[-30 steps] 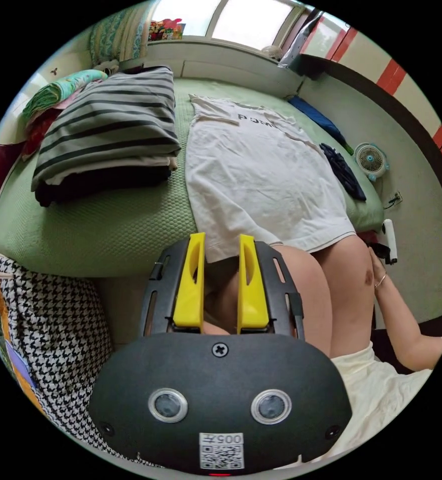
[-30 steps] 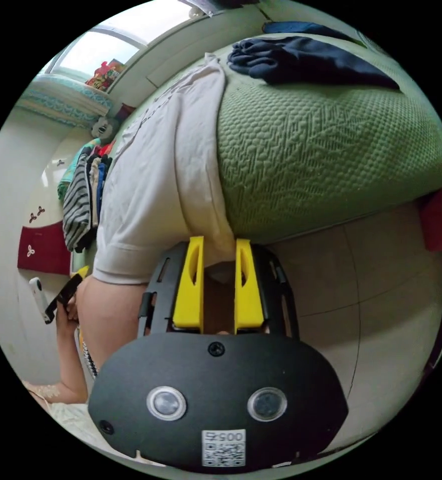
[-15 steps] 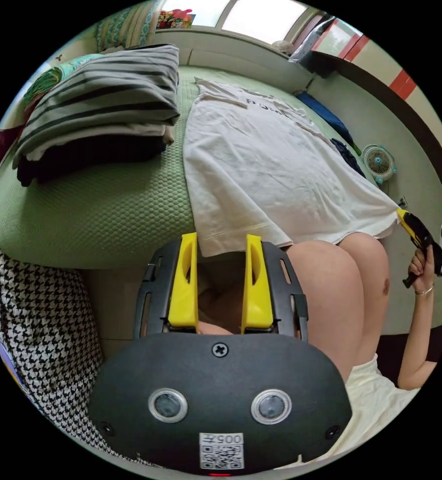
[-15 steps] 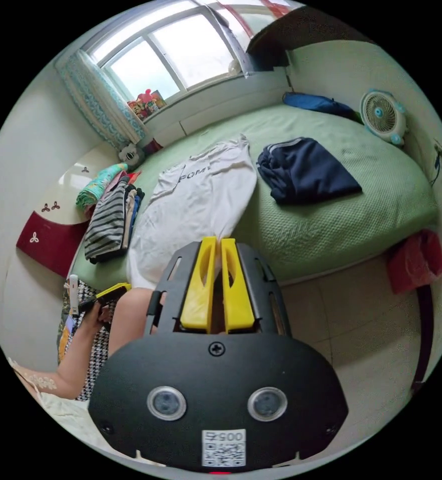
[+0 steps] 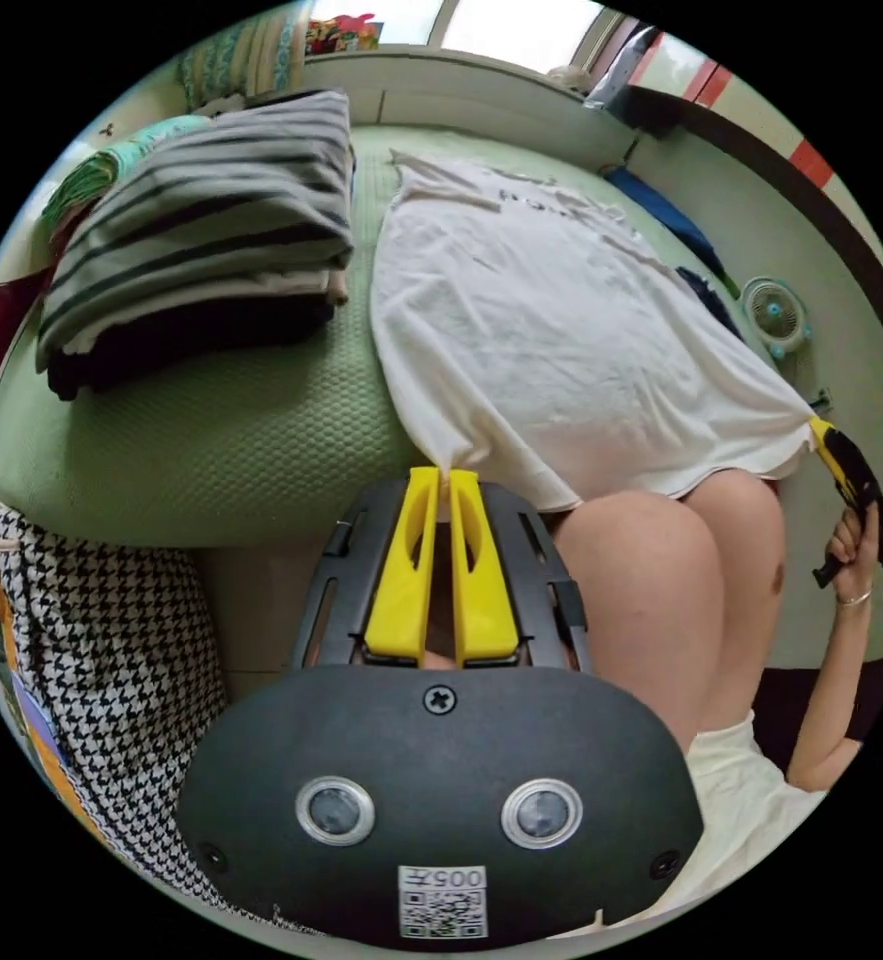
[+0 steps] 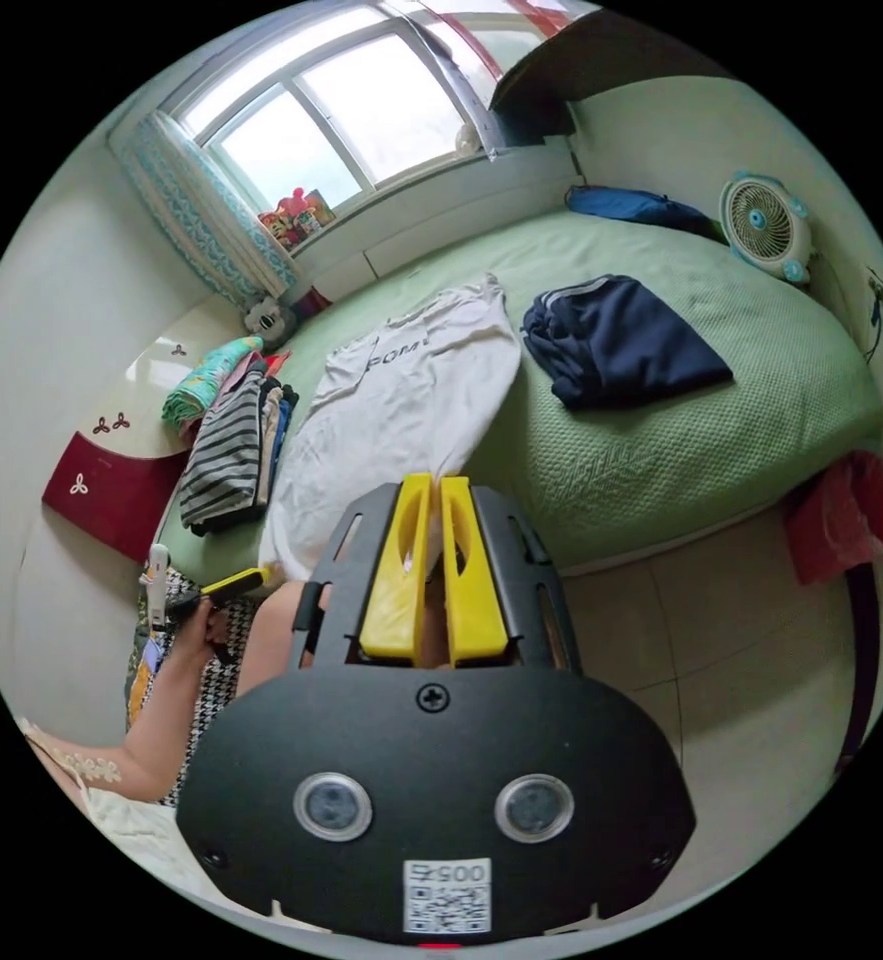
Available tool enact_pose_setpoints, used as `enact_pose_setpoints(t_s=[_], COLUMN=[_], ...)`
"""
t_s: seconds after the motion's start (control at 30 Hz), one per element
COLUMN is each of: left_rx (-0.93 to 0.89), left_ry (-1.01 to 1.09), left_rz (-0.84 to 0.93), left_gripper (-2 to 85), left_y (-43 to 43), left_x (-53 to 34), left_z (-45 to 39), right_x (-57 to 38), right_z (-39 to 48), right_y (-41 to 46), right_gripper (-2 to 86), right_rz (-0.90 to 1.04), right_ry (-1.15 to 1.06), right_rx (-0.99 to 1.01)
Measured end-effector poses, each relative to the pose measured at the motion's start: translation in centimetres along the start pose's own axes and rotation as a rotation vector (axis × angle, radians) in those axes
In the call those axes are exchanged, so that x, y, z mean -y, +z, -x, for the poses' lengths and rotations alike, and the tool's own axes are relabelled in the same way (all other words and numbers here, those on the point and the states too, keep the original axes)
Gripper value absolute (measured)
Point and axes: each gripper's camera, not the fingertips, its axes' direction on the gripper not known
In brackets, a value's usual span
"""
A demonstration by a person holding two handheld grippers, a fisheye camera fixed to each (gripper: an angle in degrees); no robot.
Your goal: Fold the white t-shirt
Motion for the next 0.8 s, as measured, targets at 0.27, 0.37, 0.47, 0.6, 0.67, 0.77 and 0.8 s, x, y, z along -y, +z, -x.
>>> enact_pose_setpoints(t_s=[0.27, 0.37, 0.47, 0.6, 0.67, 0.77, 0.8], left_rx=[-0.063, -0.109, -0.129, -0.083, -0.102, -0.109, -0.112], left_ry=[0.049, 0.061, 0.067, 0.073, 0.047, 0.005, 0.001], left_rz=[-0.229, -0.252, -0.236, -0.167, -0.138, -0.119, -0.115], left_gripper=[2.5, 2.1, 2.0, 1.9, 1.9, 1.8, 1.8], left_y=[-13.6, -17.1, -19.6, -22.1, -23.0, -24.1, -24.3], left_x=[-2.0, -4.6, -7.9, -13.0, -14.9, -17.3, -17.7], left_z=[0.3, 0.4, 0.2, -0.5, -0.4, -0.4, -0.5], right_x=[0.1, -1.1, -3.0, -6.6, -8.2, -10.5, -11.0], right_z=[0.9, 0.8, 0.2, -0.4, -0.3, -0.2, -0.1], right_y=[-6.5, -9.1, -11.7, -15.7, -17.3, -19.3, -19.7], right_gripper=[-1.5, -1.5, -1.5, -1.5, -1.5, -1.5, -1.5], right_rz=[-0.05, -0.046, -0.008, 0.074, 0.118, 0.159, 0.168], right_ry=[-0.041, -0.044, -0.027, -0.015, -0.016, 0.003, 0.015], right_rx=[0.016, 0.007, 0.032, 0.045, 0.027, 0.002, -0.004])
